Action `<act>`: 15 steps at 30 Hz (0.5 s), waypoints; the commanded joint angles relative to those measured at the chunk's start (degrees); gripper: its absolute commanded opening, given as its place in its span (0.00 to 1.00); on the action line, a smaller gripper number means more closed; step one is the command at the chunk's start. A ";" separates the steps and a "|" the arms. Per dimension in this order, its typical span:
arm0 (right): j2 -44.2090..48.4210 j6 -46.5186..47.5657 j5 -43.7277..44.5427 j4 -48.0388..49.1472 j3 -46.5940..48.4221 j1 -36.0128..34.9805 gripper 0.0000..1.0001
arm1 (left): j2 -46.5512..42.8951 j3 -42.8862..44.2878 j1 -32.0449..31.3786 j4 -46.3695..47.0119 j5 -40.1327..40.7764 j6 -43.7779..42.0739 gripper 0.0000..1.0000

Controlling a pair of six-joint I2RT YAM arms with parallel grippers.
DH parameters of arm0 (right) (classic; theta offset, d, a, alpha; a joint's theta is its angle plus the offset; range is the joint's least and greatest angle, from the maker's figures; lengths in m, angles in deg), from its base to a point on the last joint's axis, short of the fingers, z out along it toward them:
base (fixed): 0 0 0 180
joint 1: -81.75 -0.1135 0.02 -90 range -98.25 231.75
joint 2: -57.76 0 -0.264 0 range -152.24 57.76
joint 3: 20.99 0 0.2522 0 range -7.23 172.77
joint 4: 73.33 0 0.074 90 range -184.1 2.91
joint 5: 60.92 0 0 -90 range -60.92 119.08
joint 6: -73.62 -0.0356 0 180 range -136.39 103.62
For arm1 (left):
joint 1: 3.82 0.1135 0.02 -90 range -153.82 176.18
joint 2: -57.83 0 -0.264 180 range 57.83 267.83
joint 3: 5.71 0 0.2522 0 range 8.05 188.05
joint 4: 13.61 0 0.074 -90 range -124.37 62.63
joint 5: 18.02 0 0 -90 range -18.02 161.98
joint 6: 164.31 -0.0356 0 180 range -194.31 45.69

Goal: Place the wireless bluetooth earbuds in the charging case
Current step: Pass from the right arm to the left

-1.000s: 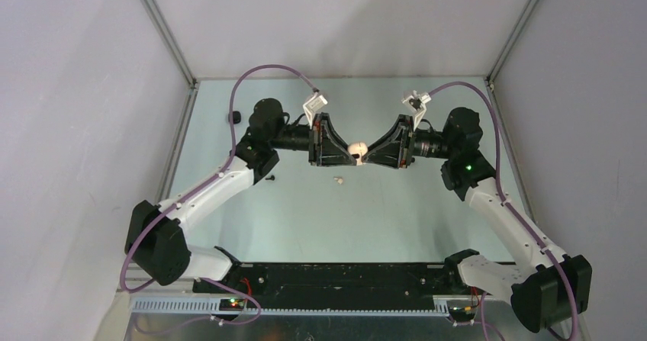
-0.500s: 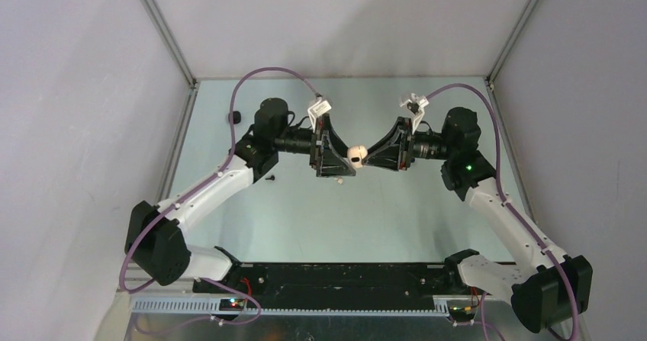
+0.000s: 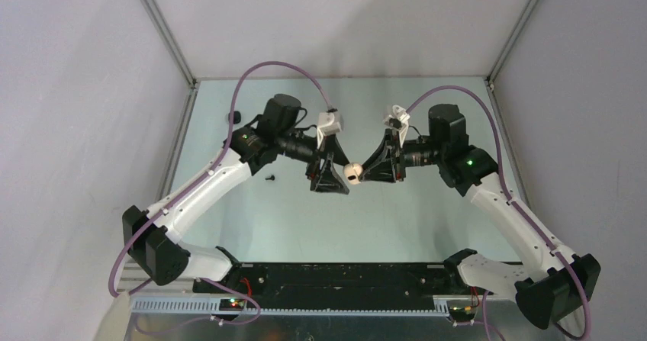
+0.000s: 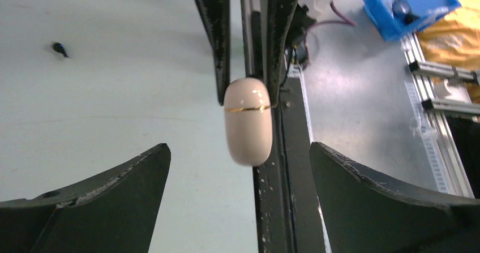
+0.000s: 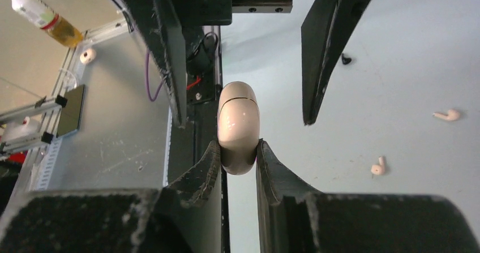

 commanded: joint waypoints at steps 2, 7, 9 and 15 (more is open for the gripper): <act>0.21 6.78 3.12 -4.60 2.02 -2.92 0.00 | 0.26 1.51 -4.09 -9.43 3.49 -9.90 0.99; 1.03 7.09 5.45 -3.70 0.96 -3.25 0.00 | 1.34 2.63 -5.19 -10.01 3.23 -10.11 0.81; 1.77 7.22 6.38 -2.73 -0.24 -3.13 0.00 | 1.64 2.98 -5.34 -10.06 2.71 -9.71 0.74; 2.78 7.79 7.34 -1.65 -1.72 -3.18 0.00 | 1.83 3.13 -5.46 -8.70 2.09 -7.95 0.66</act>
